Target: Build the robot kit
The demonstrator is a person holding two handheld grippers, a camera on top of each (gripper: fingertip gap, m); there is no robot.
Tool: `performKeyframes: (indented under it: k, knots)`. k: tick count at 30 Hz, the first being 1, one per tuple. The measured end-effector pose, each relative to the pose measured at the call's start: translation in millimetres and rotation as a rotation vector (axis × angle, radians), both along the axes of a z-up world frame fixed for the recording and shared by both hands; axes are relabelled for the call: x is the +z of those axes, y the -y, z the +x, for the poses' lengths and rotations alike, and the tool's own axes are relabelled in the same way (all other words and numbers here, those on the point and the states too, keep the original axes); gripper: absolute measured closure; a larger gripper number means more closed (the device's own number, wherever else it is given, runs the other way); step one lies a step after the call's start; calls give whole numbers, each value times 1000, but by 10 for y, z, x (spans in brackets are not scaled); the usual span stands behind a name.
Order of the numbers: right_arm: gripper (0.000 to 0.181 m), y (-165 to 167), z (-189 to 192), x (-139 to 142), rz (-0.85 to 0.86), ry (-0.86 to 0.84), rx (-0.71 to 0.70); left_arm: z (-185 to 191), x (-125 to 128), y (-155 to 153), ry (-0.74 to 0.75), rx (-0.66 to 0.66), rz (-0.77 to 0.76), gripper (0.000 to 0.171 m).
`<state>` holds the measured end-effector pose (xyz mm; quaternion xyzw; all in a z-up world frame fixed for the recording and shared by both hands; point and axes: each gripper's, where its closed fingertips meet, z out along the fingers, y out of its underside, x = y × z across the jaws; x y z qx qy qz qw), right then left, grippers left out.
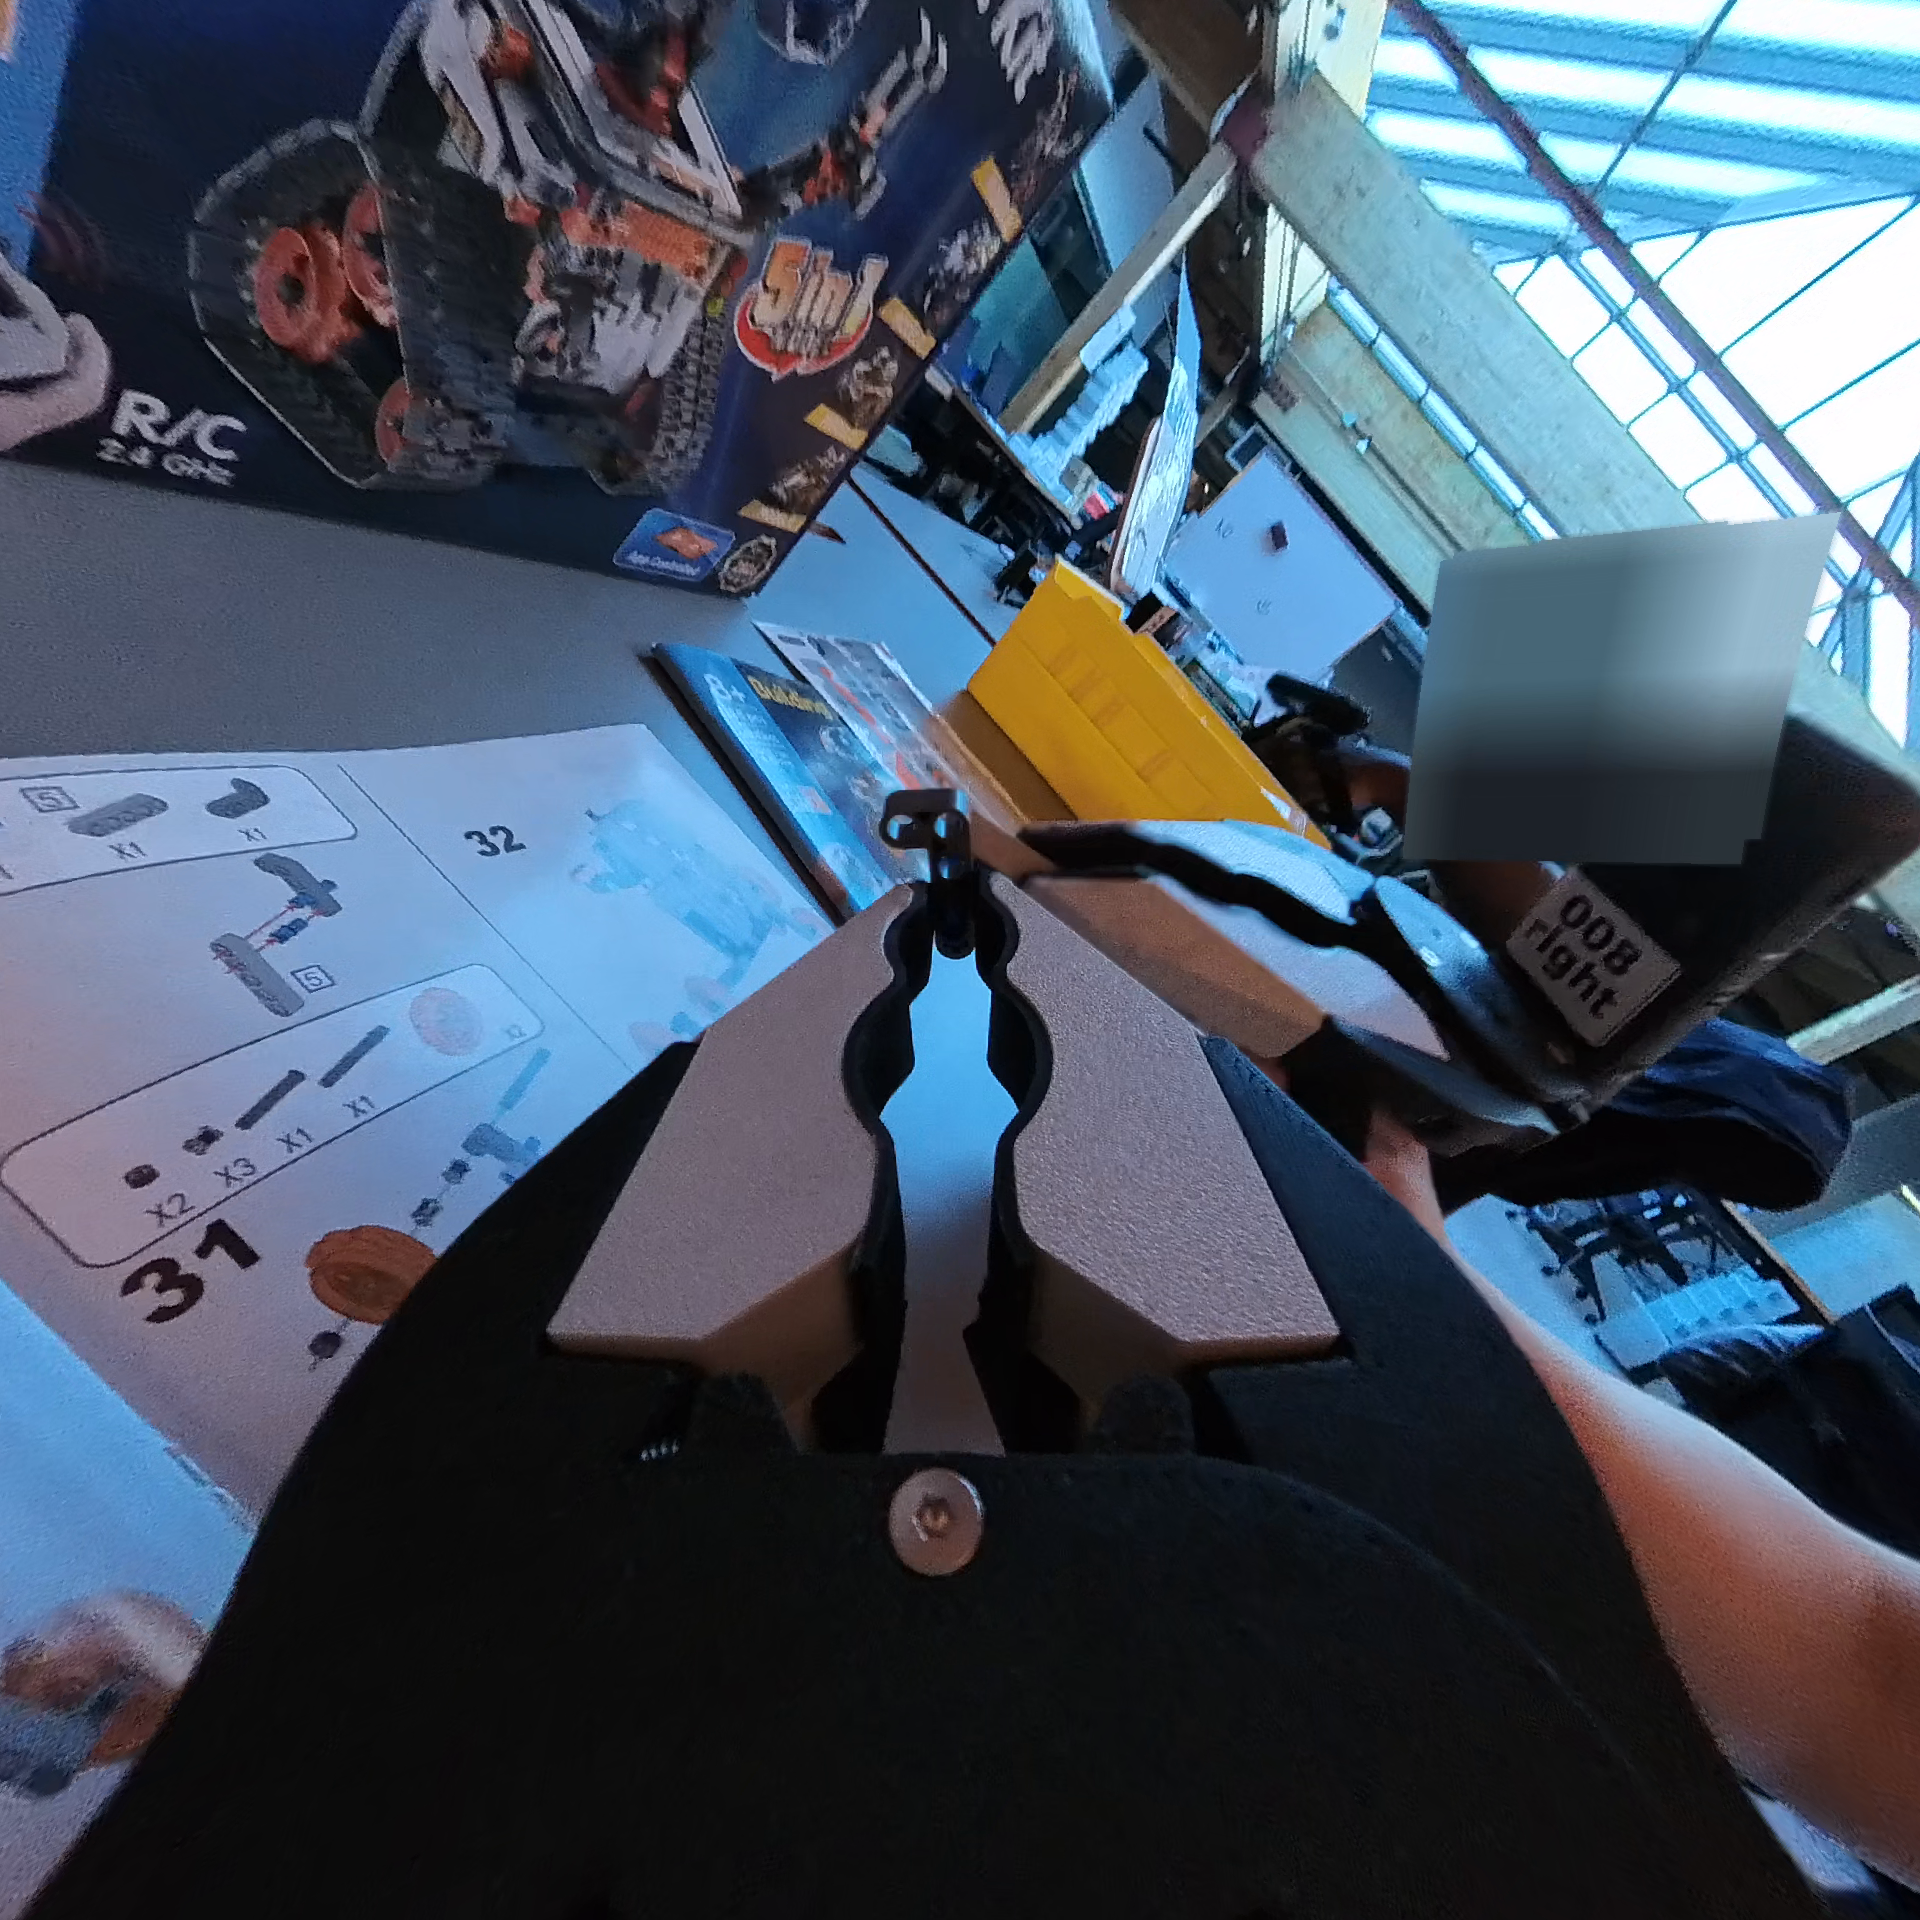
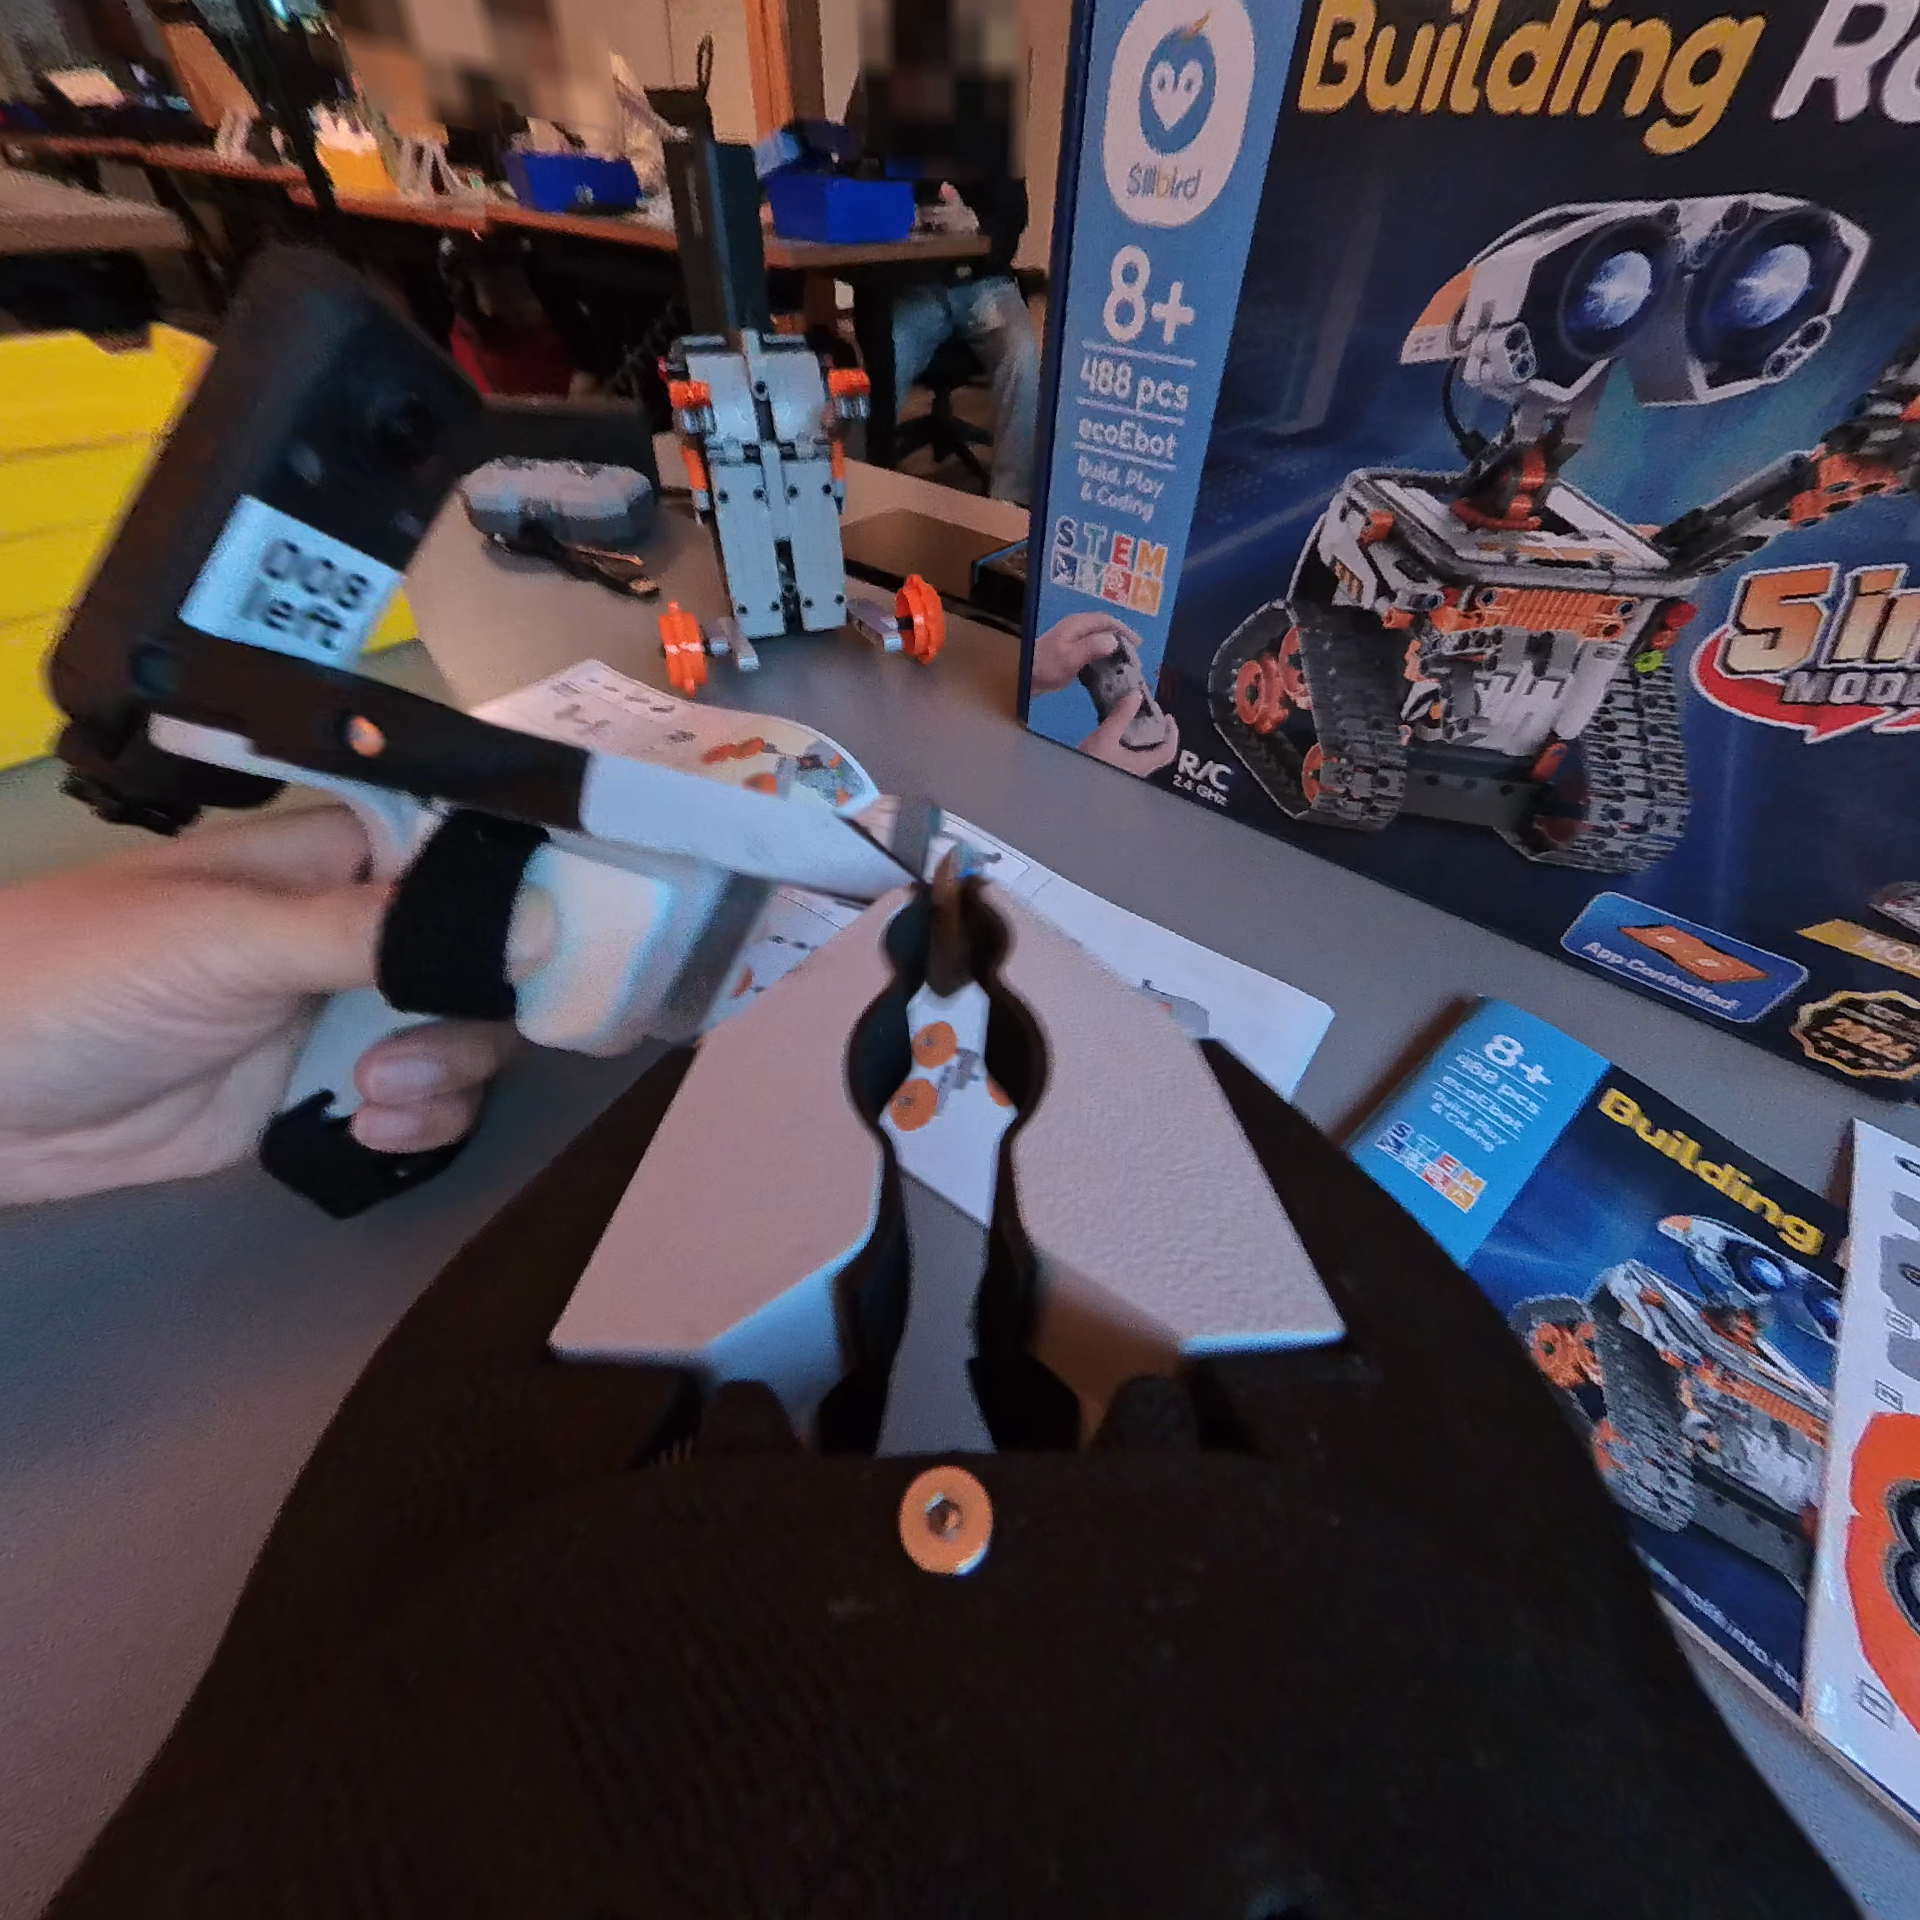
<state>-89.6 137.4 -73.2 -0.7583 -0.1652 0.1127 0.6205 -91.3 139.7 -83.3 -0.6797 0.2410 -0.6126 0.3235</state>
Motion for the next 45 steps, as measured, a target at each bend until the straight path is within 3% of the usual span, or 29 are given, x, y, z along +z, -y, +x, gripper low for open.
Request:
performKeyframes:
  k: [2, 4, 6, 10, 14, 18, 24, 26, 30, 33, 39, 45]
  knots:
    - [181, 20, -70, 12, -5, 9, 27, 85, -28, 79, -14, -40, 1, 167]
    - [181, -14, 44, -15, 15, 199, -38, 105, -46, 66, -24, -16, -3, 167]
    - [181, -7, 67, -90, -9, 256, -14, 46, -61, -11, -21, 26, -41, 167]
    - [181, 57, 477, -358, -247, 153, -40, -133, 10, -99, 32, 45, -102, 167]
    - [162, 279, 919, -118, -282, -81, -35, -199, 136, -17, 66, 8, -121, 167]
    - [160, 604, 1058, -346, -395, -32, 115, -104, 21, 169, -66, -88, -102, 168]
    - [153, 543, 888, -871, -460, 204, 361, -39, -457, 588, -358, -297, -204, 167]
    - [152, 465, 853, -807, -429, 199, 393, -61, -400, 682, -339, -318, -239, 167]
    - [154, 396, 920, -839, -427, 284, 435, -131, -417, 692, -394, -303, -146, 167]
    - [174, 426, 866, -867, -474, 209, 517, -181, -523, 737, -419, -345, -243, 167]
    - [174, 654, 541, -690, -453, 137, 632, -227, -592, 761, -424, -373, -292, 167]
    - [174, 740, 317, -655, -435, 204, 605, -380, -720, 679, -546, -356, -205, 167]
